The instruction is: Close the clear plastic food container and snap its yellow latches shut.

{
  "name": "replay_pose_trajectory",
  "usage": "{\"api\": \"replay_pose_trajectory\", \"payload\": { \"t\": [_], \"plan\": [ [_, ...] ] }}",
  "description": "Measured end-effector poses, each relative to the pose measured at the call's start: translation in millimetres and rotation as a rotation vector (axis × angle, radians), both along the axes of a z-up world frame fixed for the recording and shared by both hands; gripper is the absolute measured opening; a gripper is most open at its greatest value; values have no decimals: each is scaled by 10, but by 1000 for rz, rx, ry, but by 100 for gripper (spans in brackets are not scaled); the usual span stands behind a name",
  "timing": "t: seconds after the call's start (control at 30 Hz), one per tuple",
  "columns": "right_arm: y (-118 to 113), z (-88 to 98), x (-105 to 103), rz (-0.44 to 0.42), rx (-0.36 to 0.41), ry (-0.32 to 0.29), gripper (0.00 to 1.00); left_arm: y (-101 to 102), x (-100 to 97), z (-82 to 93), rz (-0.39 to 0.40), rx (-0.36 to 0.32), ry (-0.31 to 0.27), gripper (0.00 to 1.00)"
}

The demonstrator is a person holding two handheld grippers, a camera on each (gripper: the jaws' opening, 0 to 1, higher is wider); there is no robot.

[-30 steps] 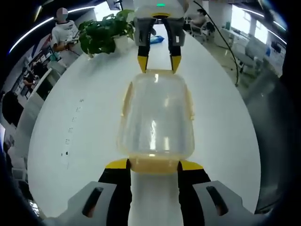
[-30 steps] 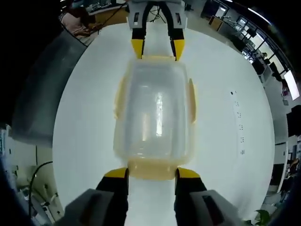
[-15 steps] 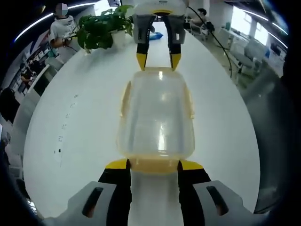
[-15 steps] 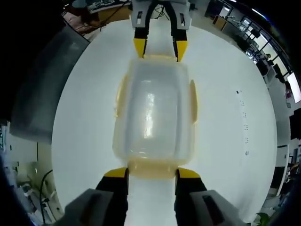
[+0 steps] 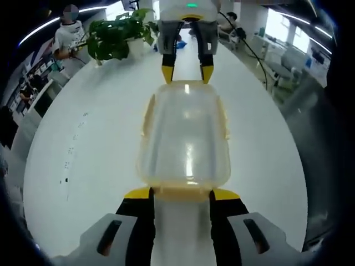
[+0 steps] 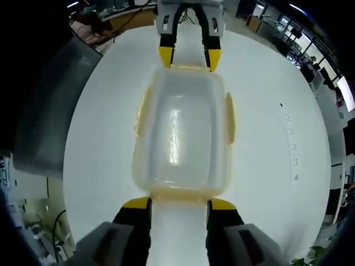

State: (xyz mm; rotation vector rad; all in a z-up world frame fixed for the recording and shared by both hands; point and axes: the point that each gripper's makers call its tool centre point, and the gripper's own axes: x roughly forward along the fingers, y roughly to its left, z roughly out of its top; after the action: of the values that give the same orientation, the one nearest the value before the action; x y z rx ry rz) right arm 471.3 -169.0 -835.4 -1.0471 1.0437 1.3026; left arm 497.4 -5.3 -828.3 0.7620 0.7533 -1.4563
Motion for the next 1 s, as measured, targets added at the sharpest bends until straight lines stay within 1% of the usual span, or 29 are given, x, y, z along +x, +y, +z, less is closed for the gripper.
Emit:
{"api": "replay_pose_trajectory", "payload": {
  "t": [0.17,0.23,0.27,0.33,0.4,0.5,0.57,0.63,0.73,0.8,0.9,0.97,1.0],
  "plan": [
    [-3,6,14,-6,-3,2,36,-16,-11,-13,-16,-10,30,36],
    [-3,4,16,-3,-14,0,36,-24,-36,-19,-17,-11,51,36],
    [-1,4,8,5,-27,1,36,-24,-64,-26,-16,-18,72,37],
    [12,5,-19,13,-37,5,36,-15,-90,-30,-25,-15,72,37],
    [20,14,-63,10,-40,26,36,2,-149,-33,-41,0,66,37],
    [15,13,-71,5,-51,23,36,7,-153,-28,-26,-4,68,37],
    [11,13,-74,4,-57,25,36,18,-149,-30,-18,-22,73,37],
    [14,13,-77,3,-64,26,36,24,-151,-33,-8,-44,92,37],
    [32,-1,-92,-10,-77,25,36,24,-189,-43,-2,-42,129,37],
    [51,1,-127,-13,-70,33,36,45,-227,-48,-5,-34,144,38],
    [105,-10,-158,-17,-40,49,37,113,-297,-58,-7,-21,157,38],
    [161,-20,-176,-12,-30,48,37,165,-354,-66,-6,-14,164,39],
    [201,-26,-188,-3,-27,40,38,201,-398,-88,-5,-3,184,39]
  ]
}}
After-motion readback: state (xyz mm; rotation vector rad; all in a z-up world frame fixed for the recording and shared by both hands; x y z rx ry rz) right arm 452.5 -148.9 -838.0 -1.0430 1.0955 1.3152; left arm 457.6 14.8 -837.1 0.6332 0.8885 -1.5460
